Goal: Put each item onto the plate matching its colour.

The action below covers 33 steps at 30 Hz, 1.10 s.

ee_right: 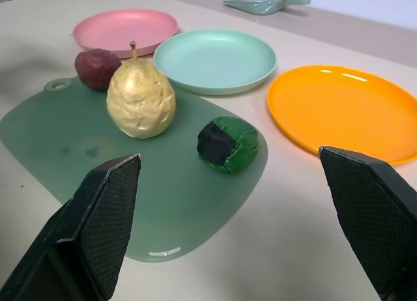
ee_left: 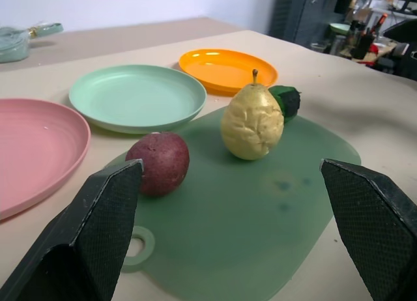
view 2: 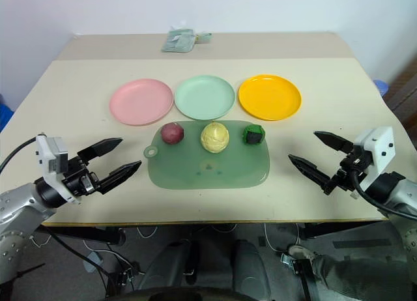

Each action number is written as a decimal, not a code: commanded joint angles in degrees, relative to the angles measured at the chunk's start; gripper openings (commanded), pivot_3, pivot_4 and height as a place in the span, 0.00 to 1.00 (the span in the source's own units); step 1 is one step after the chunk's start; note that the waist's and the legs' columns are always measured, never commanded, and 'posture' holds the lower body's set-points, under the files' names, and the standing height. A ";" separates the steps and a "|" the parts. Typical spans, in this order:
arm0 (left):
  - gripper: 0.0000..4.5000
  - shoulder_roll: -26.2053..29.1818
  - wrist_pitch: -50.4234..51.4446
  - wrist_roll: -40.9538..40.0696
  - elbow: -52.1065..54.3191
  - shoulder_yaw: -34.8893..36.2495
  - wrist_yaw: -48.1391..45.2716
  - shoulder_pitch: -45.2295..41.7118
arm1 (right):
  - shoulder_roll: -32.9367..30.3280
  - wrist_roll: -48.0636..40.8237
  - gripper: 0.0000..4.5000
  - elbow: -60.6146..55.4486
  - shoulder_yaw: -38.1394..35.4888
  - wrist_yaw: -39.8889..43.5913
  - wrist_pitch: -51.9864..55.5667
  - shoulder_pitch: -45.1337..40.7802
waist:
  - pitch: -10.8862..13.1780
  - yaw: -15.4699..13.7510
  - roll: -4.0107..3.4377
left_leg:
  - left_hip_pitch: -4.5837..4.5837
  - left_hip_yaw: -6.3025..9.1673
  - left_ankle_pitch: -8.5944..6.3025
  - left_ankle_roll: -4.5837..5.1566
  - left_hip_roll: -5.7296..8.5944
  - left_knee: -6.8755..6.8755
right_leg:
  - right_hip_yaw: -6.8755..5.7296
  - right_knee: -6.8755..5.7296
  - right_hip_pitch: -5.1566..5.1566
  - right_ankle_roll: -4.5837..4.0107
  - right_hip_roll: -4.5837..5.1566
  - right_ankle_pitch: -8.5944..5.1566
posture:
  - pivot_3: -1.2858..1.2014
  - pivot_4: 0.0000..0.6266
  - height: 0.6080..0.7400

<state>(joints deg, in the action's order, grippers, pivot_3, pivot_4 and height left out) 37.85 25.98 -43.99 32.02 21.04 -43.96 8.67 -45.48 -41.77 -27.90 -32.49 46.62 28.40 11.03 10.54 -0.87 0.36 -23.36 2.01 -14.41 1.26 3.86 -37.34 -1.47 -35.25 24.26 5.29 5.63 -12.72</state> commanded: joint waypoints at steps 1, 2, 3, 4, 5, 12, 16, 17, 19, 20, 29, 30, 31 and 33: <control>1.00 1.03 -0.53 0.45 0.06 -0.10 -0.94 -0.71 | -0.26 -0.55 0.99 -2.62 -1.03 -0.04 -0.22 0.15 | 0.00 0.01 0.00 | 0.00 0.00 0.00 0.00 0.00 0.00 | 0.00 0.00 0.00 0.00 0.00 0.00 | 0.52 0.24 1.00; 1.00 1.02 -0.80 0.63 -0.27 -0.01 -1.07 -0.85 | -0.20 -0.61 0.99 -2.85 -0.98 -0.14 -0.16 0.22 | 0.00 0.01 0.00 | 0.00 0.00 0.00 0.00 0.00 0.00 | 0.00 0.00 0.00 0.00 0.00 0.00 | 0.52 0.24 1.00; 1.00 0.83 -0.60 0.39 -0.78 0.10 -0.75 -1.35 | -0.19 -0.69 0.99 -2.95 -0.83 -0.24 -0.07 0.10 | 0.00 0.01 0.00 | 0.00 0.00 0.00 0.00 0.00 0.00 | 0.00 0.00 0.00 0.00 0.00 0.00 | 0.52 0.24 1.00; 1.00 0.65 -0.46 0.17 -1.15 0.28 -0.52 -1.74 | -0.17 -0.77 0.99 -3.12 -0.74 -0.33 0.01 0.06 | 0.00 0.01 0.00 | 0.00 0.00 0.00 0.00 0.00 0.00 | 0.00 0.00 0.00 0.00 0.00 0.00 | 0.52 0.24 1.00; 1.00 0.49 -0.66 0.15 -1.33 0.44 -0.55 -1.93 | -0.15 -0.82 0.99 -3.31 -0.63 -0.41 0.08 0.04 | 0.00 -0.02 0.00 | 0.00 0.00 0.00 0.00 0.00 0.00 | 0.00 0.01 0.00 0.00 0.00 0.00 | 0.52 0.24 1.00; 1.00 0.80 1.84 -0.60 1.59 0.13 2.63 -2.48 | -0.10 -0.46 0.99 -3.34 1.39 -0.46 -0.02 -0.60 | 0.00 0.01 0.01 | -0.01 0.00 -0.01 0.01 -0.01 0.01 | 0.00 0.03 0.01 0.00 0.01 0.00 | 0.52 0.24 1.00; 1.00 1.12 3.03 -0.87 3.03 0.23 3.77 -2.82 | -0.10 -0.13 0.99 -3.10 2.58 -0.40 -0.39 -1.01 | 0.00 0.01 0.00 | -0.01 0.00 -0.01 0.01 -0.01 0.01 | 0.00 0.03 0.00 0.00 0.01 0.00 | 0.52 0.24 1.00; 1.00 1.18 3.35 -0.82 3.30 0.10 4.19 -2.98 | -0.11 -0.10 0.99 -3.04 2.85 -0.33 -0.48 -1.18 | 0.00 0.01 0.00 | -0.01 0.00 -0.01 0.01 -0.01 0.01 | 0.00 0.03 0.01 0.00 0.01 0.00 | 0.52 0.24 1.00; 1.00 1.12 4.26 -0.97 3.76 -0.15 5.38 -3.57 | -0.11 -0.13 0.99 -2.99 3.29 -0.13 -0.61 -1.58 | 0.00 0.01 0.01 | -0.01 0.00 -0.01 0.01 -0.01 0.00 | 0.00 0.03 0.00 0.00 0.01 0.00 | 0.52 0.24 1.00; 1.00 1.04 4.76 -1.00 3.89 -0.40 6.07 -4.17 | -0.13 -0.23 0.99 -2.96 3.65 0.09 -0.70 -2.01 | 0.00 0.00 0.00 | -0.01 0.00 -0.01 0.01 -0.01 0.00 | 0.00 0.03 0.00 0.00 0.01 0.00 | 0.52 0.24 1.00; 1.00 -3.17 13.50 1.18 -0.82 -8.43 18.45 -17.19 | 1.00 -1.05 0.99 -0.96 12.07 2.89 -1.49 -12.53 | 0.01 0.00 0.02 | -0.01 0.00 -0.01 0.01 0.00 -0.03 | -0.03 0.01 -0.02 0.04 -0.05 0.03 | 0.52 0.24 1.00; 1.00 -4.96 13.60 2.39 -2.32 -10.13 20.28 -19.22 | 1.42 -0.50 0.99 -0.34 14.05 3.60 -1.99 -14.51 | 0.02 0.06 0.03 | -0.01 -0.01 -0.01 0.02 0.01 -0.02 | -0.03 0.01 -0.02 0.06 -0.05 0.04 | 0.52 0.24 1.00; 1.00 -6.23 13.71 3.24 -3.36 -11.23 21.55 -20.64 | 1.71 -0.10 0.99 0.13 15.40 4.12 -2.35 -15.85 | 0.02 0.04 0.04 | 0.00 -0.01 -0.01 0.02 0.01 -0.03 | -0.03 0.01 -0.02 0.12 -0.07 0.07 | 0.52 0.24 1.00; 1.00 -7.73 17.22 3.67 -4.97 -12.39 24.77 -22.96 | 2.41 -0.06 0.99 0.81 17.28 4.63 -2.41 -18.45 | 0.04 0.03 0.08 | -0.01 -0.01 0.00 0.02 0.03 -0.07 | -0.04 -0.03 -0.02 0.22 -0.08 0.13 | 0.52 0.24 1.00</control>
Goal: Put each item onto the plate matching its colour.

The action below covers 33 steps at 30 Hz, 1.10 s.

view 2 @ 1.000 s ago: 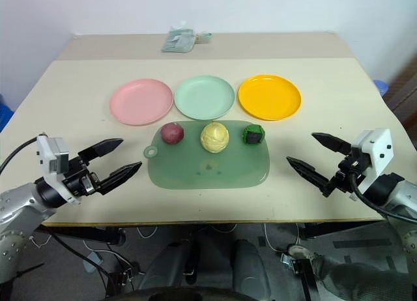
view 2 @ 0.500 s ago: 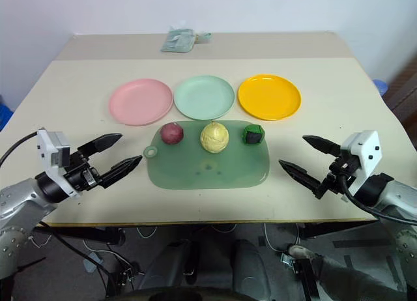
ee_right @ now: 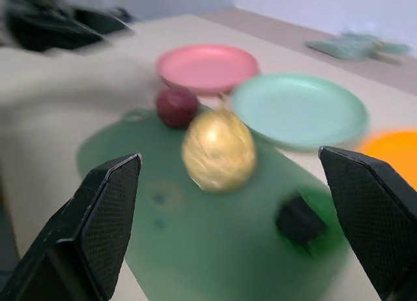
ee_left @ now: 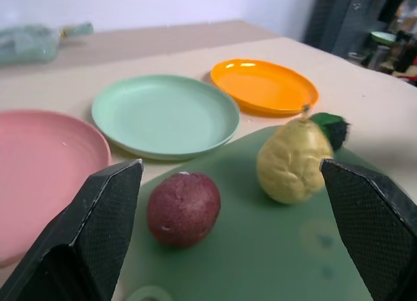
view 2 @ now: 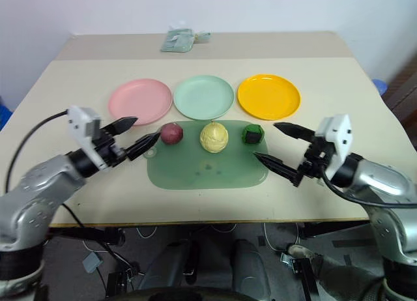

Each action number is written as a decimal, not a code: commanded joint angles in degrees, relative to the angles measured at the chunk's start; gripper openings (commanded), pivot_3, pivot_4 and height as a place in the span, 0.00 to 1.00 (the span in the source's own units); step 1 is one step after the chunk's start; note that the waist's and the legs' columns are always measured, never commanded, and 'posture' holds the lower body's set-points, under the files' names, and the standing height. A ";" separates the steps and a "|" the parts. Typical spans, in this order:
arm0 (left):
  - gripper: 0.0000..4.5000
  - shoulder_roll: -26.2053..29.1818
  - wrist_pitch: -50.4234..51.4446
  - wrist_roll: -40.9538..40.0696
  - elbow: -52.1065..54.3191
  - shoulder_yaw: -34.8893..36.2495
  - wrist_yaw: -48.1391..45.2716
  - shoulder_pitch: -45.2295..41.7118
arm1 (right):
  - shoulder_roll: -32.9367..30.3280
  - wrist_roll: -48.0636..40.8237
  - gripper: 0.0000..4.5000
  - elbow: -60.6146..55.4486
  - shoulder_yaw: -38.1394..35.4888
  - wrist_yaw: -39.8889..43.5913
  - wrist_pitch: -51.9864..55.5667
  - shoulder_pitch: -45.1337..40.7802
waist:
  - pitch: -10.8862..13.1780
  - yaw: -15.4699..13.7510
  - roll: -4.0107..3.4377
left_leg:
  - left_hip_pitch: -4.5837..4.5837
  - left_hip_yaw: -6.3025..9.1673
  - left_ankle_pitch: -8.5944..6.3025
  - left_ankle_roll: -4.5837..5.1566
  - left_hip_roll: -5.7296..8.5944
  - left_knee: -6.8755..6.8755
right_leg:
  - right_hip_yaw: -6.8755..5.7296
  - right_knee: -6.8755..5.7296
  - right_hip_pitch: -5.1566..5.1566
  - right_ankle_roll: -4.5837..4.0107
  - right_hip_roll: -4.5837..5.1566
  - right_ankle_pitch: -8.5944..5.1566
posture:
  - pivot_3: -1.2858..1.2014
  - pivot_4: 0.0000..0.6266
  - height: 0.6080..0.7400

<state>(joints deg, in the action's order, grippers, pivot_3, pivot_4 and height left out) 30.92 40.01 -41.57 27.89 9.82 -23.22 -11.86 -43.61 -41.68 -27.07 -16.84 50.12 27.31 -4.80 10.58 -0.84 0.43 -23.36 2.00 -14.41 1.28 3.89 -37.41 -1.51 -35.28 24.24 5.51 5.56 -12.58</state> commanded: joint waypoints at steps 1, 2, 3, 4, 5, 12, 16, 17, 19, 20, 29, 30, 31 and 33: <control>1.00 -1.05 3.63 1.82 -1.38 -1.46 4.53 -2.92 | 0.77 -0.12 0.99 0.20 2.21 1.20 -1.36 -3.52 | 0.01 0.00 0.01 | 0.00 0.00 0.00 0.00 0.00 0.01 | 0.00 -0.01 0.00 0.01 0.00 0.01 | 0.52 0.24 1.00; 1.00 -1.39 3.39 2.13 -1.78 -1.75 4.34 -3.30 | 0.95 0.02 0.99 0.47 2.69 1.31 -1.53 -4.27 | 0.01 0.00 0.01 | 0.00 0.00 0.00 0.00 0.00 0.01 | 0.00 0.00 0.01 0.01 0.00 0.01 | 0.52 0.24 1.00; 1.00 -1.55 3.56 2.45 -2.31 -2.06 4.30 -3.87 | 1.10 0.19 0.99 0.73 3.15 1.38 -1.64 -4.97 | 0.01 0.01 0.01 | -0.01 0.00 0.00 0.00 0.00 0.03 | 0.01 0.00 0.02 0.02 0.00 0.01 | 0.52 0.24 1.00; 1.00 -1.90 3.47 2.70 -3.02 -2.26 4.24 -4.56 | 1.21 0.35 0.99 0.96 3.54 1.46 -1.70 -5.54 | 0.01 -0.02 0.01 | -0.01 0.00 0.00 0.00 0.00 0.04 | 0.01 0.00 0.03 0.02 0.01 0.01 | 0.52 0.24 1.00; 1.00 -2.35 3.50 2.90 -3.76 -2.43 4.34 -5.30 | 1.34 0.55 0.99 1.20 3.81 1.53 -1.76 -5.97 | 0.01 -0.02 0.01 | -0.01 0.00 0.00 0.00 0.01 0.04 | 0.01 0.00 0.04 0.02 0.01 0.01 | 0.52 0.24 1.00; 1.00 -3.79 6.11 7.15 -9.51 -5.35 6.26 -9.07 | 2.41 1.06 0.99 0.62 4.66 0.92 -1.97 -6.14 | 0.00 -0.19 0.01 | -0.01 0.00 0.00 0.00 0.05 -0.01 | 0.02 -0.03 0.03 0.01 0.04 0.01 | 0.52 0.24 1.00; 1.00 -4.78 5.38 9.60 -12.64 -8.02 4.95 -10.24 | 2.72 1.22 0.99 0.14 4.52 0.13 -2.13 -5.71 | 0.01 -0.06 0.01 | -0.01 0.01 0.00 0.00 0.05 0.01 | 0.02 -0.04 0.05 0.02 0.03 0.02 | 0.52 0.24 1.00; 1.00 -5.26 5.10 10.28 -13.56 -8.73 4.79 -10.83 | 2.78 1.22 0.99 0.06 4.53 -0.07 -2.17 -5.66 | 0.01 -0.06 0.01 | -0.01 0.00 0.00 0.00 0.05 0.00 | 0.02 -0.05 0.05 0.02 0.04 0.02 | 0.52 0.24 1.00; 1.00 -6.44 4.33 11.80 -15.99 -9.97 4.49 -12.26 | 2.94 1.28 0.99 -0.19 4.65 -0.55 -2.24 -5.53 | 0.01 -0.19 0.02 | -0.01 0.00 0.00 0.00 0.05 -0.01 | 0.02 -0.06 0.05 0.02 0.04 0.02 | 0.52 0.24 1.00; 1.00 -6.95 3.98 12.51 -17.40 -10.44 4.17 -12.84 | 3.02 1.29 0.99 -0.29 4.70 -0.78 -2.29 -5.49 | 0.01 -0.25 0.02 | -0.02 0.01 0.00 -0.01 0.06 -0.02 | 0.02 -0.05 0.05 0.02 0.04 0.02 | 0.52 0.24 1.00; 0.55 -8.96 1.63 17.01 -21.17 -10.51 3.52 -14.36 | 3.10 1.73 1.00 -0.44 4.92 -1.42 -2.73 -5.12 | 0.00 -0.02 0.01 | -0.02 0.01 0.00 -0.01 0.06 0.00 | 0.03 -0.06 0.07 0.03 0.05 0.02 | 0.52 0.24 1.00; 0.55 -9.11 1.61 17.36 -21.14 -10.33 3.66 -14.27 | 3.14 1.81 1.00 -0.47 4.93 -1.44 -2.76 -5.07 | 0.00 -0.04 0.01 | -0.02 0.00 0.00 -0.01 0.06 0.00 | 0.03 -0.06 0.07 0.03 0.05 0.02 | 0.52 0.24 1.00; 0.55 -9.33 1.29 17.75 -21.23 -9.97 4.00 -14.37 | 3.20 1.95 1.00 -0.42 5.01 -1.46 -2.77 -5.11 | 0.00 -0.04 0.02 | -0.02 0.01 0.00 0.00 0.06 0.00 | 0.03 -0.06 0.07 0.03 0.05 0.02 | 0.52 0.24 1.00; 0.55 -10.04 0.39 18.08 -21.41 -8.73 4.76 -15.00 | 3.28 2.20 1.00 -0.25 5.16 -1.47 -2.80 -5.27 | 0.01 -0.04 0.01 | -0.02 0.00 0.00 0.00 0.06 -0.01 | 0.03 -0.06 0.07 0.03 0.06 0.02 | 0.52 0.24 1.00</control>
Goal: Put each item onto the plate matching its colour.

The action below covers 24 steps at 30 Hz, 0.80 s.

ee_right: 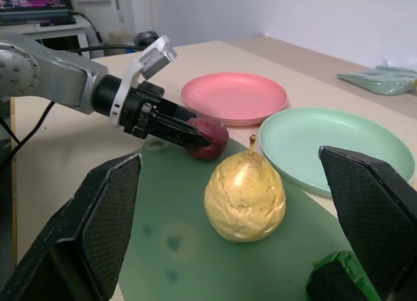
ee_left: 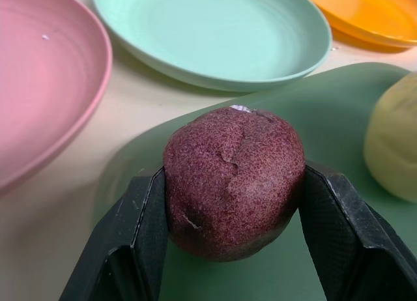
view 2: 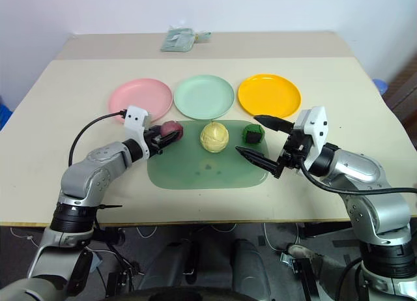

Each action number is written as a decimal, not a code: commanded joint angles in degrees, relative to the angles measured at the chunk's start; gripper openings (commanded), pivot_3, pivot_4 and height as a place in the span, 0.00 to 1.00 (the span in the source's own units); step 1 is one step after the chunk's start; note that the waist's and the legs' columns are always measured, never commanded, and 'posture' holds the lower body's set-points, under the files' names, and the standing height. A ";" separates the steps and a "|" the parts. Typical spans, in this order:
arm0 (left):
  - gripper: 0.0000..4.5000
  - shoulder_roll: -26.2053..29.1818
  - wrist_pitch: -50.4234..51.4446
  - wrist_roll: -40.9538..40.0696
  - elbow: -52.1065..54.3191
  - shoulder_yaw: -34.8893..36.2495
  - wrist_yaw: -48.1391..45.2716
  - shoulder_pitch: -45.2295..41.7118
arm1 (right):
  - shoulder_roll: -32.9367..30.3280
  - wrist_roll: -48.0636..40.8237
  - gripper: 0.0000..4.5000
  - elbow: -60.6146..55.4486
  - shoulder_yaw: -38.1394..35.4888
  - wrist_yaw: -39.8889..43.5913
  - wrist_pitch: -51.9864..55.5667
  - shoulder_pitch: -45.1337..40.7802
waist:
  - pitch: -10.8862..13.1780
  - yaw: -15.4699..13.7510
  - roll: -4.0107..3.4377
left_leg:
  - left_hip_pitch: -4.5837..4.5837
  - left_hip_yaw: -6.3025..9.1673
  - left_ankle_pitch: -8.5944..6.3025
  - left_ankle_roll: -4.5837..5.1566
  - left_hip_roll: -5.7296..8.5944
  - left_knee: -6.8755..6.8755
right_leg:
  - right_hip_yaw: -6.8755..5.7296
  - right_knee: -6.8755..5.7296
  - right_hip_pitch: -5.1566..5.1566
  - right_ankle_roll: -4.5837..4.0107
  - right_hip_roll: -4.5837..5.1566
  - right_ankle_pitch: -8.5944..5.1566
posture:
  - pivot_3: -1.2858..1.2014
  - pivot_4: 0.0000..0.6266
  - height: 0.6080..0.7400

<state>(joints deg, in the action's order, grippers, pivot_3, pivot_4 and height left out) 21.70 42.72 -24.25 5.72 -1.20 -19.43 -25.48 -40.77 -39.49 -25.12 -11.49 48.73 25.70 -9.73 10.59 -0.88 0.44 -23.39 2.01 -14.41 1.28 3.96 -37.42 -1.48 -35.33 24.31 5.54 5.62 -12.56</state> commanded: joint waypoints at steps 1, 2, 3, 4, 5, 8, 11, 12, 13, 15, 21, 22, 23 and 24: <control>0.55 -1.53 -2.56 0.59 0.14 3.63 2.11 -2.40 | 0.46 0.17 1.00 -1.94 -0.07 -0.04 -1.23 -0.56 | 0.00 -0.04 0.00 | 0.00 0.00 0.00 0.00 0.00 0.00 | 0.00 0.00 0.00 0.00 0.00 0.00 | 0.52 0.24 1.00; 0.55 -2.24 -2.99 0.54 -0.68 5.00 3.37 -3.57 | 0.46 0.31 1.00 -1.68 0.04 0.00 -1.26 -0.79 | 0.00 -0.19 0.00 | 0.00 0.00 0.00 0.00 0.00 -0.01 | 0.00 0.00 0.00 0.00 0.00 0.00 | 0.52 0.24 1.00; 0.55 -3.04 -3.30 0.42 -1.68 6.56 4.85 -4.92 | 0.47 0.44 1.00 -1.43 0.13 0.06 -1.30 -1.01 | 0.02 -0.27 0.04 | 0.00 0.01 0.00 0.00 0.00 -0.02 | 0.00 -0.01 0.00 0.01 0.00 0.00 | 0.52 0.24 1.00; 0.55 -3.74 -3.64 0.53 -3.51 8.64 7.09 -7.08 | 0.47 0.59 1.00 -1.23 0.24 0.17 -1.38 -1.22 | 0.04 -0.36 0.06 | -0.01 0.02 0.00 0.00 0.00 -0.06 | -0.01 -0.03 0.00 0.02 -0.01 0.01 | 0.52 0.24 1.00; 0.55 -4.22 -4.42 0.78 -5.72 10.53 9.11 -9.32 | 0.49 0.75 1.00 -0.98 0.37 0.28 -1.49 -1.47 | 0.05 -0.52 0.08 | -0.01 0.02 0.00 0.00 0.00 -0.08 | -0.01 -0.05 0.00 0.03 -0.01 0.02 | 0.52 0.24 1.00; 0.55 -4.84 -7.55 2.21 -15.25 14.66 14.00 -16.07 | 0.78 1.36 1.00 0.17 1.06 0.47 -1.88 -2.48 | 0.06 -0.99 0.11 | -0.02 0.01 0.00 0.00 0.01 -0.14 | -0.05 -0.09 0.00 0.20 -0.04 0.12 | 0.52 0.24 1.00; 0.80 -4.57 -12.38 3.90 -27.03 16.04 14.83 -22.13 | 1.38 2.09 1.00 1.23 1.94 0.51 -2.57 -3.46 | 0.06 -1.37 0.11 | -0.01 0.00 0.00 0.00 0.06 -0.16 | -0.10 -0.12 0.00 0.27 -0.10 0.15 | 0.52 0.24 1.00; 0.91 -4.51 -13.94 4.45 -31.01 16.18 14.62 -23.86 | 1.60 2.36 1.00 1.65 2.18 0.57 -2.75 -3.80 | 0.06 -1.44 0.12 | -0.01 0.00 0.00 0.00 0.09 -0.17 | -0.10 -0.13 0.00 0.31 -0.09 0.18 | 0.52 0.24 1.00; 0.99 -4.63 -15.54 4.85 -34.67 16.35 14.31 -25.39 | 1.83 2.80 1.00 2.10 2.41 0.69 -3.07 -4.13 | 0.05 -1.48 0.12 | -0.03 0.00 -0.01 0.02 0.12 -0.23 | -0.10 -0.14 -0.01 0.35 -0.09 0.20 | 0.52 0.24 1.00; 0.99 -4.93 -18.02 5.19 -39.62 16.50 13.29 -27.38 | 2.29 3.47 1.00 2.70 2.64 0.69 -3.58 -4.70 | 0.06 -1.41 0.13 | -0.05 -0.01 -0.06 0.11 0.17 -0.35 | -0.10 -0.15 -0.05 0.45 -0.06 0.26 | 0.52 0.24 1.00; 0.99 -6.26 -20.70 4.46 -39.00 16.42 11.15 -25.85 | 3.47 5.22 1.00 2.98 3.15 -0.80 -4.48 -5.55 | 0.11 -1.34 0.22 | -0.18 -0.06 -0.15 0.24 0.21 -0.58 | -0.04 -0.11 -0.04 0.62 -0.02 0.37 | 0.52 0.24 1.00; 0.99 -6.58 -20.54 3.79 -36.09 15.90 9.41 -24.25 | 3.77 5.49 1.00 2.85 3.26 -1.16 -4.55 -5.49 | 0.11 -1.31 0.22 | -0.18 -0.05 -0.16 0.23 0.20 -0.57 | -0.04 -0.11 -0.03 0.61 -0.01 0.37 | 0.52 0.24 1.00; 0.99 -6.66 -20.21 3.51 -32.73 14.76 7.36 -22.36 | 4.02 5.72 1.00 2.73 3.40 -1.37 -4.63 -5.35 | 0.11 -1.28 0.21 | -0.18 -0.05 -0.16 0.23 0.20 -0.57 | -0.03 -0.12 -0.03 0.61 0.00 0.37 | 0.52 0.24 1.00; 0.99 -6.69 -18.67 2.70 -28.44 13.44 4.90 -20.12 | 4.33 5.85 1.00 2.57 3.54 -1.58 -4.59 -5.20 | 0.11 -1.22 0.21 | -0.18 -0.05 -0.16 0.22 0.19 -0.56 | -0.02 -0.12 -0.01 0.61 0.01 0.37 | 0.52 0.24 1.00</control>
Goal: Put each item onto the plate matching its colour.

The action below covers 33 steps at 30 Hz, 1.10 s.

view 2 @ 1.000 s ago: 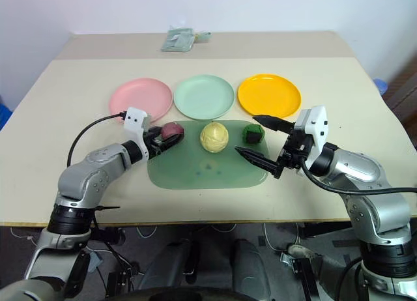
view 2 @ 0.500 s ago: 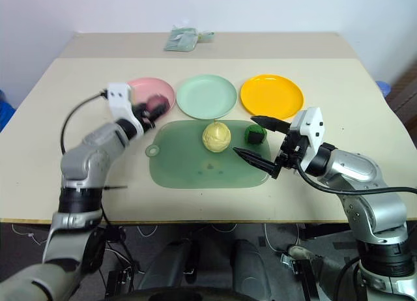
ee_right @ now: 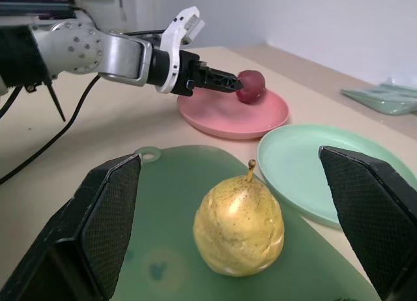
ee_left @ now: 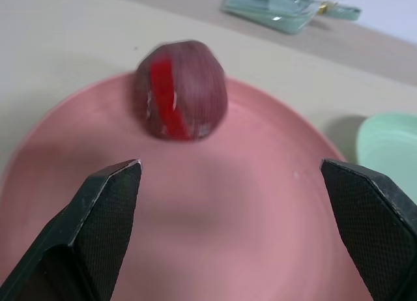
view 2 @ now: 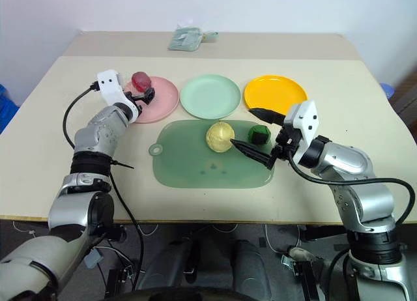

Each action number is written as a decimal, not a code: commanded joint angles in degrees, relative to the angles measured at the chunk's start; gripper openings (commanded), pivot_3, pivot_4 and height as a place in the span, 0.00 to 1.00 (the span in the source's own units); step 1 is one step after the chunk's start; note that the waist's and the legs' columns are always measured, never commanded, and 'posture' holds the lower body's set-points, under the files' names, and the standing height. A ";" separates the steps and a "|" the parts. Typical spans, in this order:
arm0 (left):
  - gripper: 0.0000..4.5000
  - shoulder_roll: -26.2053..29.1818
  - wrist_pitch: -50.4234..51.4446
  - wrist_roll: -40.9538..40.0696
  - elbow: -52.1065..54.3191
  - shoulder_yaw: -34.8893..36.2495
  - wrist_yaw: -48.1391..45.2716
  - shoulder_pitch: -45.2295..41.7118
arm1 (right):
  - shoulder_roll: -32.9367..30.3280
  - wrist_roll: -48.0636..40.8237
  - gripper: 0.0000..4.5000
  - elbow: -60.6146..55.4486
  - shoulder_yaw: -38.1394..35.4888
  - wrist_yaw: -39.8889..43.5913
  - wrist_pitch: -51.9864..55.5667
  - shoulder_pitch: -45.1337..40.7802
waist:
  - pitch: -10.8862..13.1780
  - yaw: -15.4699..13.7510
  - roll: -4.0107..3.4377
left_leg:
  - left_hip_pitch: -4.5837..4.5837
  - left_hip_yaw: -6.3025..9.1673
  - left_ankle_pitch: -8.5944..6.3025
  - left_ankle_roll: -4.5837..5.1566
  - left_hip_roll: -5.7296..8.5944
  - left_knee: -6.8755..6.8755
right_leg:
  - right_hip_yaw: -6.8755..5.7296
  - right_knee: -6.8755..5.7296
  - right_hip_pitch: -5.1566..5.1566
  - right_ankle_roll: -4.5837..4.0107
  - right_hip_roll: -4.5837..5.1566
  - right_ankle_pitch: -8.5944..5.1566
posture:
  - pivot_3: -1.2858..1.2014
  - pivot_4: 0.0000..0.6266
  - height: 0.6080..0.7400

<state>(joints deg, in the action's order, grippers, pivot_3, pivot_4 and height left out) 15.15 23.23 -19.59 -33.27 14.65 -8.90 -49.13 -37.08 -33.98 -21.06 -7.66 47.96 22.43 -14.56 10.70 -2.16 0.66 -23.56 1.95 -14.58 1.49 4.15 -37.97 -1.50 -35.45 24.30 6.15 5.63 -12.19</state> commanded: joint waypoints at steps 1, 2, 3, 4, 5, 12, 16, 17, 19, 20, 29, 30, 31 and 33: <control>0.99 -0.20 2.70 -3.00 14.52 -3.41 -7.52 5.52 | 0.86 0.33 1.00 -1.71 -0.17 -0.99 -1.26 -0.22 | 0.00 0.13 -0.01 | 0.00 -0.01 0.00 0.00 0.00 0.01 | 0.04 0.00 0.02 0.00 0.02 0.00 | 0.52 0.24 1.00; 0.99 -0.06 5.02 -4.48 18.98 -4.74 -9.90 7.69 | 1.09 0.29 1.00 -1.89 0.06 -1.20 -1.11 -0.23 | 0.00 0.13 -0.01 | 0.00 -0.02 0.00 -0.03 0.00 0.02 | 0.10 0.01 0.02 -0.01 0.05 0.00 | 0.52 0.24 1.00; 0.99 0.25 7.09 -5.53 22.88 -6.03 -11.75 9.62 | 1.24 0.23 1.00 -2.07 0.26 -1.33 -0.97 -0.25 | 0.00 0.11 -0.01 | 0.00 -0.02 0.00 -0.03 -0.01 0.02 | 0.16 0.00 0.02 -0.01 0.06 0.01 | 0.52 0.24 1.00; 0.99 0.64 8.84 -6.50 26.64 -7.36 -13.56 11.62 | 1.40 0.11 1.00 -2.06 0.55 -1.29 -0.85 -0.45 | 0.00 0.10 -0.01 | 0.00 -0.02 0.00 -0.02 -0.01 0.02 | 0.18 0.00 0.02 -0.02 0.07 0.01 | 0.52 0.24 1.00; 0.99 0.91 10.04 -7.01 29.05 -8.15 -14.68 12.89 | 1.52 0.08 1.00 -1.94 0.76 -1.22 -0.79 -0.66 | 0.00 0.10 -0.01 | 0.00 -0.02 -0.01 -0.01 -0.02 0.01 | 0.19 0.00 0.02 -0.04 0.07 0.02 | 0.52 0.24 1.00; 0.99 4.33 15.12 -9.24 40.41 -12.55 -22.24 18.51 | 2.50 1.19 1.00 0.08 2.35 -0.57 -1.12 -2.67 | -0.01 0.04 -0.04 | 0.00 -0.02 0.01 -0.01 -0.07 0.00 | 0.19 0.03 0.03 -0.12 0.02 0.04 | 0.52 0.24 1.00; 0.99 8.46 15.45 -9.48 44.99 -14.62 -27.25 21.60 | 2.96 2.07 1.00 1.00 3.16 -0.20 -1.55 -3.16 | -0.01 0.06 -0.05 | 0.00 -0.02 0.00 0.00 -0.07 0.03 | 0.19 0.04 0.04 -0.14 0.02 0.03 | 0.52 0.24 1.00; 0.99 10.16 14.87 -9.19 46.15 -15.17 -29.12 22.64 | 3.06 2.14 1.00 1.02 3.26 -0.18 -1.54 -3.18 | -0.01 0.05 -0.05 | 0.00 -0.02 0.00 0.00 -0.07 0.03 | 0.19 0.04 0.04 -0.15 0.02 0.02 | 0.52 0.24 1.00; 0.99 12.46 14.33 -9.22 47.44 -15.85 -32.12 23.95 | 3.22 2.22 1.00 1.02 3.39 -0.11 -1.49 -3.22 | -0.01 0.06 -0.07 | 0.00 -0.02 0.00 0.00 -0.09 0.03 | 0.19 0.04 0.04 -0.24 0.02 -0.03 | 0.52 0.24 1.00; 0.99 13.14 14.38 -9.48 47.70 -16.06 -33.15 24.18 | 3.31 2.20 1.00 0.95 3.41 -0.12 -1.41 -3.22 | -0.01 0.06 -0.07 | 0.00 -0.02 0.00 0.00 -0.09 0.03 | 0.20 0.05 0.05 -0.30 0.02 -0.06 | 0.52 0.24 1.00; 0.99 12.38 13.00 -6.53 42.44 -21.47 -38.62 18.18 | 2.89 1.46 1.00 -0.33 2.65 -0.19 -0.83 -2.06 | -0.01 -0.17 -0.07 | 0.00 -0.01 -0.01 0.02 -0.08 0.02 | 0.19 0.14 0.00 -0.31 0.03 -0.07 | 0.52 0.24 1.00; 0.99 11.81 12.74 -6.09 41.19 -22.00 -38.66 17.08 | 2.79 1.53 1.00 -0.40 2.62 -0.20 -0.85 -1.99 | -0.01 -0.09 -0.07 | 0.00 -0.02 0.00 0.02 -0.08 0.01 | 0.19 0.14 -0.01 -0.31 0.02 -0.07 | 0.52 0.24 1.00; 0.99 11.26 12.47 -5.64 40.07 -22.40 -38.71 16.16 | 2.75 1.58 1.00 -0.44 2.62 -0.22 -0.84 -1.96 | -0.01 -0.04 -0.07 | 0.00 -0.02 0.00 0.02 -0.08 0.01 | 0.18 0.14 -0.01 -0.31 0.01 -0.06 | 0.52 0.24 1.00; 0.99 10.68 11.41 -4.70 38.68 -23.25 -39.35 15.03 | 2.74 1.79 1.00 -0.47 2.86 -0.26 -0.88 -2.06 | -0.01 0.17 -0.07 | 0.00 -0.02 -0.01 0.03 -0.08 0.02 | 0.18 0.14 0.01 -0.20 0.01 -0.01 | 0.52 0.24 1.00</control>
<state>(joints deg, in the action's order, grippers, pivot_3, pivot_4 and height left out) 25.85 36.48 -25.06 5.42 -8.34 -47.55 -33.16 -33.98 -31.80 -19.54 -3.55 47.63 22.14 -16.27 10.69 -1.99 0.58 -23.56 1.92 -14.58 1.52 4.06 -37.94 -1.31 -35.32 24.33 6.00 5.63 -12.17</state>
